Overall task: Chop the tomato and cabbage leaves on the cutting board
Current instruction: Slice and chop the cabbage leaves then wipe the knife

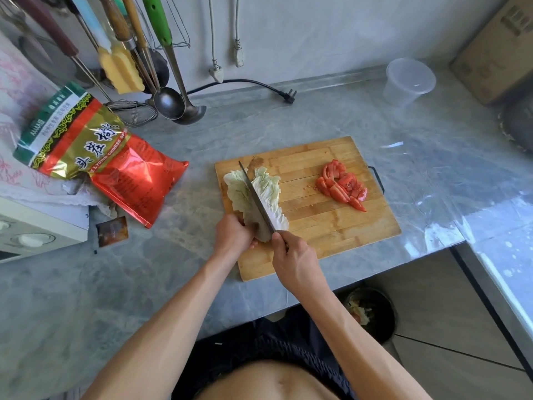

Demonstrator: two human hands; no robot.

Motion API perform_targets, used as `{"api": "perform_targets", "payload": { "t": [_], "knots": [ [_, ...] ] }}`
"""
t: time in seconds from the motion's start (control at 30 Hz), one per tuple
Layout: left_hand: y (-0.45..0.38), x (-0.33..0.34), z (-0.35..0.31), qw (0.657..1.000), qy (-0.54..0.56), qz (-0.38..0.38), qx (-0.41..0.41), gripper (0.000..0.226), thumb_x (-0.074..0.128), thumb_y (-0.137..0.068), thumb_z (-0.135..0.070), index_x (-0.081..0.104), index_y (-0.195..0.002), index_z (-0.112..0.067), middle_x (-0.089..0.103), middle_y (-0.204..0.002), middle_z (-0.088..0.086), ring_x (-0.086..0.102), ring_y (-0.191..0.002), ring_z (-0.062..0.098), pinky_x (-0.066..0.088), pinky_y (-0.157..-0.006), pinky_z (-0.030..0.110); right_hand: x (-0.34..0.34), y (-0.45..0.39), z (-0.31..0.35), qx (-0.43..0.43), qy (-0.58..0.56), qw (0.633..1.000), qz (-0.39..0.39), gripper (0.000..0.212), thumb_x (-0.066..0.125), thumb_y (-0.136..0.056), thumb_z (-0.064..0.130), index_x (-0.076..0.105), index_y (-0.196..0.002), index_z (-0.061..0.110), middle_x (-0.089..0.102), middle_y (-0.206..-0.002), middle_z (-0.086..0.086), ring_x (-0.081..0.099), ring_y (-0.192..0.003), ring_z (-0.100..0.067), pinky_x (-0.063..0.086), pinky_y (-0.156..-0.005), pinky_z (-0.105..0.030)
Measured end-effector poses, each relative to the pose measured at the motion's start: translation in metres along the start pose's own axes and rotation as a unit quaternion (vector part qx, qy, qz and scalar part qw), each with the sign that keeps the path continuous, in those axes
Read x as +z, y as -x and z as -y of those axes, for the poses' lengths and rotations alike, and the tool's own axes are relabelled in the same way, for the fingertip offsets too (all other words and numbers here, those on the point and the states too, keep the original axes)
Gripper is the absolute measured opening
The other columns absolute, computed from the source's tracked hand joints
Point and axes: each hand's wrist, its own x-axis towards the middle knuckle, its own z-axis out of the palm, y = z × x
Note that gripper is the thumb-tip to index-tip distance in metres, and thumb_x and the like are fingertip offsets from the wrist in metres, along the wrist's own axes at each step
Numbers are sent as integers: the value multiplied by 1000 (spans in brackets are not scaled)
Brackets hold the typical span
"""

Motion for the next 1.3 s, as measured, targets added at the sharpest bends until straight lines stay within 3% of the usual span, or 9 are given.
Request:
{"api": "perform_targets", "payload": {
  "t": [0.1,0.27,0.43,0.6,0.77,0.9,1.03,1.3],
  "knots": [
    [0,0,-1,1000,-12,1,5,21,63,-82,-15,69,-66,-4,68,-54,11,70,-55,25,62,-64,39,6,-3,6,-4,3,1000,9,39,42,-105,25,40,-66,28,38,-52,4,33,-48,-17,31,-55,-37],
    [-3,-1,1,1000,9,5,-9,16,63,-87,-14,69,-74,-7,70,-59,12,71,-56,26,62,-61,40,3,1,-6,7,-27,1000,3,35,44,-104,23,50,-73,10,39,-53,1,30,-50,-16,28,-51,-30],
    [-5,-1,3,1000,17,10,5,14,65,-88,-16,70,-77,-9,70,-59,10,70,-55,24,62,-60,34,5,-24,8,9,-25,1000,-8,40,44,-104,22,40,-64,19,39,-52,2,33,-46,-14,31,-48,-22],
    [-5,-2,3,999,32,25,-5,11,66,-83,-13,71,-75,-7,70,-57,10,70,-56,26,62,-59,36,9,-15,5,-13,-31,999,-3,42,46,-103,19,41,-62,27,35,-47,6,33,-45,-14,29,-47,-23],
    [-6,-3,2,1000,25,12,-2,17,61,-86,-14,64,-71,-8,65,-50,3,64,-44,15,58,-53,29,14,-49,26,-10,-34,999,-1,43,44,-103,19,38,-60,20,37,-49,6,37,-45,-11,32,-48,-20],
    [-6,-3,2,1000,28,10,-3,14,59,-87,-13,66,-78,-4,66,-50,3,65,-46,16,60,-60,34,16,-61,30,-8,-35,999,-10,44,44,-104,20,40,-60,20,41,-52,4,38,-47,-10,33,-48,-16],
    [-5,-3,5,999,41,5,-1,17,61,-86,-13,63,-71,-4,64,-47,1,66,-47,15,61,-58,33,18,-46,24,-11,-44,999,6,36,44,-103,19,47,-68,9,41,-51,4,43,-45,-6,34,-48,-17],
    [-6,-2,5,999,42,12,-9,13,63,-87,-13,67,-74,-12,70,-58,8,71,-56,24,62,-63,37,15,-50,20,3,-92,995,-39,44,44,-102,19,34,-60,20,31,-50,7,26,-48,-11,25,-49,-25]
  ]
}}
